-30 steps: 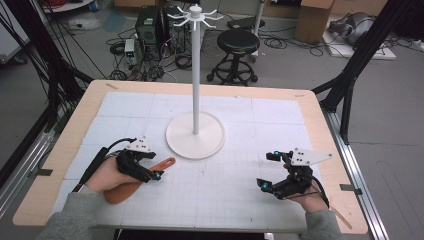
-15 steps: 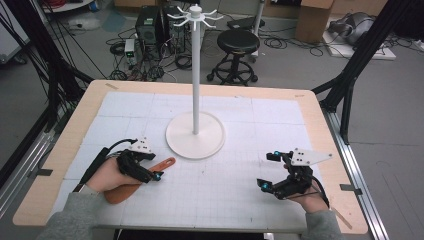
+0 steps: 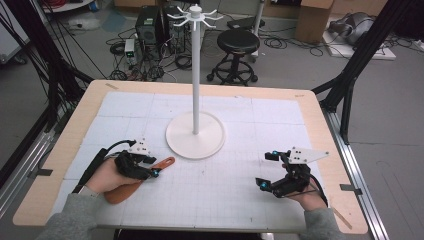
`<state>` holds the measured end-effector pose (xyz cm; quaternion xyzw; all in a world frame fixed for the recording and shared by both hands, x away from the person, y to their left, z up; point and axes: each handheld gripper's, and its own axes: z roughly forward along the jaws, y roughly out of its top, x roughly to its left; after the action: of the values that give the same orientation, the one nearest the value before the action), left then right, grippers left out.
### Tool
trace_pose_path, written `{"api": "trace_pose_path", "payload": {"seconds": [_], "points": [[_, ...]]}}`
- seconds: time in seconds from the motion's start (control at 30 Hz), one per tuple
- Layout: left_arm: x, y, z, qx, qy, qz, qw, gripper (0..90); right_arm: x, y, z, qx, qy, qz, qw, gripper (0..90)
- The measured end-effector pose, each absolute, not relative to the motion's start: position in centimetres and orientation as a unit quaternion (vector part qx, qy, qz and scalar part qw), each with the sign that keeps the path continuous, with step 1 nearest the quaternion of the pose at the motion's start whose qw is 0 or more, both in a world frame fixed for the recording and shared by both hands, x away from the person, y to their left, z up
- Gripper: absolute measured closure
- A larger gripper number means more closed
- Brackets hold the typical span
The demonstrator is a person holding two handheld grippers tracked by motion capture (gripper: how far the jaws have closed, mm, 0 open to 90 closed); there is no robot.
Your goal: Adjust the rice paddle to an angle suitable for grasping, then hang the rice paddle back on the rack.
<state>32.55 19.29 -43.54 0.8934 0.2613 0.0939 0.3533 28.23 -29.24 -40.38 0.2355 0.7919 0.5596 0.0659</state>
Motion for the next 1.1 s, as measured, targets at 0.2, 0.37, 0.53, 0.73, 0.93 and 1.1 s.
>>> {"api": "trace_pose_path", "payload": {"seconds": [0.2, 0.37, 0.53, 0.73, 0.93, 1.1], "points": [[32.5, 20.0, -43.8, 0.887, 0.261, 0.095, 0.369, 63.7, 28.1, -29.1, -40.4, 0.234, 0.795, 0.556, 0.066, 1.0], [32.4, 19.9, -43.7, 0.886, 0.266, 0.099, 0.366, 64.1, 28.2, -29.1, -40.4, 0.237, 0.795, 0.554, 0.067, 1.0], [32.4, 19.9, -43.7, 0.885, 0.270, 0.097, 0.367, 64.9, 28.1, -29.1, -40.4, 0.234, 0.796, 0.553, 0.069, 1.0], [32.5, 20.1, -43.5, 0.885, 0.274, 0.094, 0.365, 65.2, 27.9, -29.4, -40.5, 0.238, 0.794, 0.555, 0.070, 1.0], [32.3, 20.9, -42.4, 0.872, 0.279, 0.099, 0.390, 65.2, 28.0, -29.4, -40.6, 0.240, 0.796, 0.552, 0.068, 1.0], [31.8, 21.2, -41.9, 0.867, 0.277, 0.109, 0.400, 65.2, 28.0, -29.4, -40.6, 0.239, 0.797, 0.551, 0.067, 1.0]]}}
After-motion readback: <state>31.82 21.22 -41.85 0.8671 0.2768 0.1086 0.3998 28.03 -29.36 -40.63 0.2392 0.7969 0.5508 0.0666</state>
